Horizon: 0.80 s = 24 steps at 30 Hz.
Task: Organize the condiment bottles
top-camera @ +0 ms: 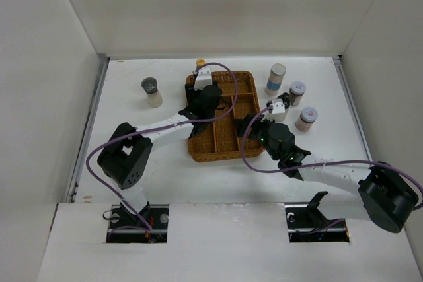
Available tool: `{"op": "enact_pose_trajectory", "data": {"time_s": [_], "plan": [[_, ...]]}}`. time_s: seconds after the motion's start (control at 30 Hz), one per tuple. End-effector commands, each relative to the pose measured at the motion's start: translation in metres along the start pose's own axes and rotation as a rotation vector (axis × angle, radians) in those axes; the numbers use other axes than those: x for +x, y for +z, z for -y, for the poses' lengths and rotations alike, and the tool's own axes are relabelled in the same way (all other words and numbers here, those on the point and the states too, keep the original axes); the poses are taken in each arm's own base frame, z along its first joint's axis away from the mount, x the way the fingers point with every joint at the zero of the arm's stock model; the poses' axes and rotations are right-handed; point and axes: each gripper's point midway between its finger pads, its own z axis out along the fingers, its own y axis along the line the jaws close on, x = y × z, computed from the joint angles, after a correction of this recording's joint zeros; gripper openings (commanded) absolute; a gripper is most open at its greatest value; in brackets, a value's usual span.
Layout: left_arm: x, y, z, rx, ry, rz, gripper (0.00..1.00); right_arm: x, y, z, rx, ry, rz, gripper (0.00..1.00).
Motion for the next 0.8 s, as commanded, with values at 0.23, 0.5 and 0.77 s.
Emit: {"op": "enact_pose_trajectory", "data": {"time_s": [0.23,0.5,0.77], "plan": [[-0.043,0.004,-0.005,-0.061,-0.043,0.112,0.59,-0.017,0.002,-0.012,-0.032,0.020,0.052,0.83],[-0.047,0.003,-0.005,-0.049,-0.047,0.118,0.89,-0.018,0.000,-0.012,-0.036,0.023,0.055,0.84],[-0.106,-0.028,-0.045,-0.037,-0.147,0.199,0.90,-0.020,0.000,-0.013,-0.037,0.025,0.059,0.84]]}}
